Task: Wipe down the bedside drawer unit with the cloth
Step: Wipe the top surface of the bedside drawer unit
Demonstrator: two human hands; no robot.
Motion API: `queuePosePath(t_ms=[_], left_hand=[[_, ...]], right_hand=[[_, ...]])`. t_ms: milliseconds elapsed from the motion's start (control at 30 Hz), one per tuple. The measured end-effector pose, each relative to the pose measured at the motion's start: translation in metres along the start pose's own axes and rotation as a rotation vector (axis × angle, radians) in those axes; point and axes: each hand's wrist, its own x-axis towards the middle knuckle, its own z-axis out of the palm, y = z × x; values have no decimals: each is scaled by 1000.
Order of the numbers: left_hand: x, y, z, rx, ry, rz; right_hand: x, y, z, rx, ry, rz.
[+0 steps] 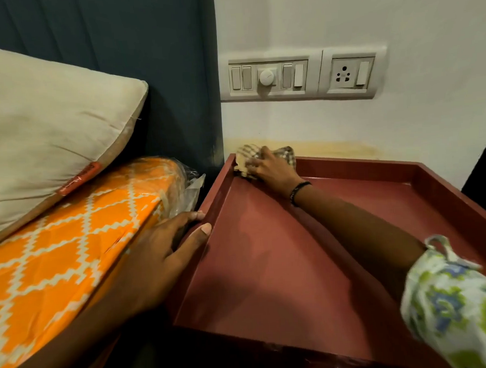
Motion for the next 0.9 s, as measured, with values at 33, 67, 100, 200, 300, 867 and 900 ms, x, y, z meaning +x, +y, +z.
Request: queuePosePath(t_ms=[33,67,100,200,300,867,900], left_hand=[[0,0,0,0,-1,0],[0,0,0,5,-1,2],[0,0,0,13,2,7],[0,0,0,41,10,19],[0,2,0,41,16,23],[-2,6,0,-139,25,-5],[-1,7,-1,-169,30,-10]], right_hand=[[-10,9,3,-45,-15,26],[-18,16,6,-62,-32,45],[-22,19,7,-46,-56,58],[-13,7,2,-103,-85,47],[19,-20,-8,8,-29,79],[38,-26,-14,1103,5,624],[33,-31,-15,1158,-55,669]])
